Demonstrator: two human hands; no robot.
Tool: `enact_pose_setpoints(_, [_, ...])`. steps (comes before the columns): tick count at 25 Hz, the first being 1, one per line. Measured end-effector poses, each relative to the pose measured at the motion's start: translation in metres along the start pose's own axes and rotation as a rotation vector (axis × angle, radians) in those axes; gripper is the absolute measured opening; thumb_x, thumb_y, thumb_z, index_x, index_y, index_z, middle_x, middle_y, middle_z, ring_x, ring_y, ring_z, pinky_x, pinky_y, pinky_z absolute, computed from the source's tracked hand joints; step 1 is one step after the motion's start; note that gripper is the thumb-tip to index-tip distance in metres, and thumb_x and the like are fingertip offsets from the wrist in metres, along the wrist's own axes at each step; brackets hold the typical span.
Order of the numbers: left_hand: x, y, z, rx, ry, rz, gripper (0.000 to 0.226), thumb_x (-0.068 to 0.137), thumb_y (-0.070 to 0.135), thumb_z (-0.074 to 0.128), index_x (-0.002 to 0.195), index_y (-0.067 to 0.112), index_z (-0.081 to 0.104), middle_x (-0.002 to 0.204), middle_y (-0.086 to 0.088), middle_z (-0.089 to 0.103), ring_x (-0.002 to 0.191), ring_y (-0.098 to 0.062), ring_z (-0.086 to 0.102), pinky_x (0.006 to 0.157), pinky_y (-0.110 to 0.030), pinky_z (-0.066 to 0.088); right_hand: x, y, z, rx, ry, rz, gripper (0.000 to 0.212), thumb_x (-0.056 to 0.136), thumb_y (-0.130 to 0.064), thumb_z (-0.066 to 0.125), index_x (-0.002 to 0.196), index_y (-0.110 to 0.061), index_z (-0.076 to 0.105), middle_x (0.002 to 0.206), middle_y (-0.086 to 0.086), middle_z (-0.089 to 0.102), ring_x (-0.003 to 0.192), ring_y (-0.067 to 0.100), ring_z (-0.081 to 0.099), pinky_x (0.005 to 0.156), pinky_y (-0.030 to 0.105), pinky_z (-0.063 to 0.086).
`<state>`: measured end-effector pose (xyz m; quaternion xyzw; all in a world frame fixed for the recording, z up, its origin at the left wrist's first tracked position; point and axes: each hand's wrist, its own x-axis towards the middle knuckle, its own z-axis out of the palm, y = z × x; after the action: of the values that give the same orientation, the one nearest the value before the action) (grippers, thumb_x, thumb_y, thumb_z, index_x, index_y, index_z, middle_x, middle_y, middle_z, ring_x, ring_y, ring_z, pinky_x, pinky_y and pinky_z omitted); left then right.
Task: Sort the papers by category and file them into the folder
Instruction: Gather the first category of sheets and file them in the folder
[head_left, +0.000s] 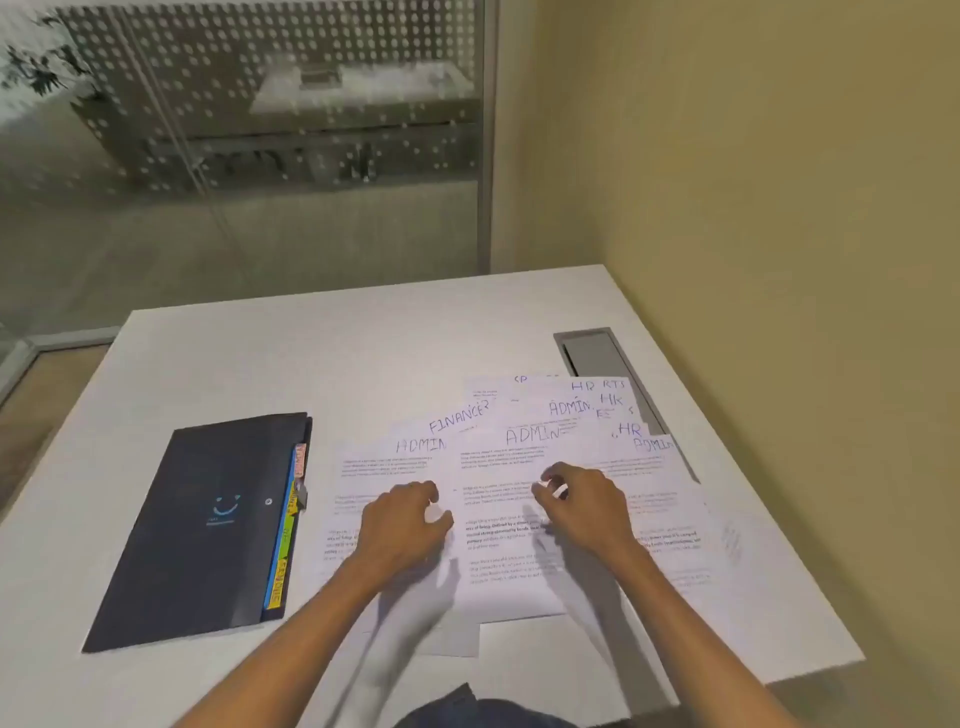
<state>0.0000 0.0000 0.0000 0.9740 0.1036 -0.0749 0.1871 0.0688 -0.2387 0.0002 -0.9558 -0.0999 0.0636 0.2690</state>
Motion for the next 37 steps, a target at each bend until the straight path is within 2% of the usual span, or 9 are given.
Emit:
enact_pose_setpoints(3, [-0.017, -0.004, 0.035, 0.040, -0.150, -0.015, 0.056, 0.078, 0.052, 0.043, 0.126, 0.023, 0.051, 0.129, 0.003, 0.056, 0.113, -0.019, 0.054, 0.088, -0.031, 0.041, -0.017, 0.013, 0.033, -0.069, -0.233, 0.053, 0.057, 0.091, -0.050, 0.054, 0.140, -0.022, 0.048, 0.140, -0.004, 0.055, 0.125, 0.018, 0.053, 0.098, 0.034, 0.042])
enact_pose_setpoints(7, [-0.031, -0.008, 0.076, 0.160, -0.171, -0.033, 0.066, 0.086, 0.055, 0.046, 0.139, 0.017, 0.037, 0.152, -0.007, 0.029, 0.139, -0.025, 0.027, 0.107, -0.041, 0.031, -0.034, 0.026, 0.070, -0.275, -0.377, 0.005, 0.071, 0.090, -0.058, 0.049, 0.145, -0.015, 0.036, 0.157, 0.007, 0.030, 0.141, 0.025, 0.032, 0.108, 0.042, 0.033])
enact_pose_setpoints(11, [-0.041, -0.009, 0.105, 0.187, -0.198, -0.061, 0.065, 0.084, 0.059, 0.044, 0.132, 0.016, 0.039, 0.147, -0.012, 0.032, 0.135, -0.029, 0.028, 0.103, -0.046, 0.035, -0.046, 0.031, 0.086, -0.342, -0.520, -0.008, 0.077, 0.091, -0.059, 0.045, 0.151, -0.014, 0.026, 0.164, 0.011, 0.009, 0.148, 0.026, 0.018, 0.116, 0.046, 0.024])
enact_pose_setpoints(15, [-0.042, -0.006, 0.116, 0.177, -0.143, -0.103, 0.066, 0.083, 0.060, 0.044, 0.132, 0.015, 0.040, 0.148, -0.013, 0.031, 0.136, -0.030, 0.029, 0.105, -0.046, 0.034, -0.048, 0.032, 0.089, -0.335, -0.488, -0.062, 0.084, 0.092, -0.057, 0.045, 0.157, -0.017, 0.010, 0.165, 0.009, -0.002, 0.152, 0.026, 0.004, 0.121, 0.048, 0.013])
enact_pose_setpoints(20, [-0.030, 0.010, 0.126, 0.027, -0.058, -0.205, 0.057, 0.081, 0.056, 0.049, 0.116, 0.011, 0.050, 0.132, -0.011, 0.043, 0.123, -0.029, 0.039, 0.096, -0.043, 0.039, -0.056, 0.041, 0.095, -0.389, -0.577, -0.097, 0.087, 0.094, -0.056, 0.046, 0.157, -0.018, 0.000, 0.164, 0.006, -0.015, 0.152, 0.025, -0.005, 0.121, 0.048, 0.013])
enact_pose_setpoints(26, [-0.016, 0.036, 0.132, -0.187, -0.002, -0.372, 0.052, 0.078, 0.043, 0.059, 0.118, 0.010, 0.051, 0.130, -0.009, 0.041, 0.123, -0.028, 0.038, 0.096, -0.042, 0.039, -0.056, 0.050, 0.091, -0.357, -0.546, -0.145, 0.089, 0.092, -0.056, 0.050, 0.157, -0.020, 0.000, 0.164, 0.004, -0.015, 0.152, 0.023, -0.006, 0.122, 0.047, 0.009])
enact_pose_setpoints(32, [-0.024, 0.033, 0.141, -0.014, -0.089, -0.298, 0.081, 0.076, 0.049, 0.057, 0.143, 0.015, 0.027, 0.155, -0.015, 0.015, 0.143, -0.032, 0.012, 0.109, -0.049, 0.029, -0.057, 0.062, 0.092, -0.381, -0.508, -0.174, 0.090, 0.091, -0.065, 0.043, 0.157, -0.022, -0.002, 0.164, 0.000, -0.014, 0.152, 0.020, -0.007, 0.122, 0.046, 0.000])
enact_pose_setpoints(34, [-0.028, 0.031, 0.141, 0.031, -0.135, -0.265, 0.086, 0.079, 0.050, 0.057, 0.149, 0.020, 0.016, 0.157, -0.017, 0.007, 0.145, -0.034, 0.006, 0.112, -0.050, 0.025, -0.056, 0.063, 0.090, -0.305, -0.428, -0.126, 0.085, 0.094, -0.064, 0.038, 0.157, -0.021, 0.003, 0.165, -0.001, -0.006, 0.153, 0.018, -0.002, 0.122, 0.042, 0.001])
enact_pose_setpoints(37, [-0.032, 0.026, 0.137, 0.086, -0.164, -0.210, 0.084, 0.083, 0.054, 0.054, 0.150, 0.031, 0.010, 0.157, -0.022, -0.002, 0.145, -0.037, 0.001, 0.112, -0.052, 0.022, -0.051, 0.073, 0.083, -0.182, -0.231, 0.082, 0.081, 0.095, -0.065, 0.034, 0.157, -0.019, 0.010, 0.165, -0.001, 0.003, 0.152, 0.017, 0.003, 0.122, 0.039, 0.004])
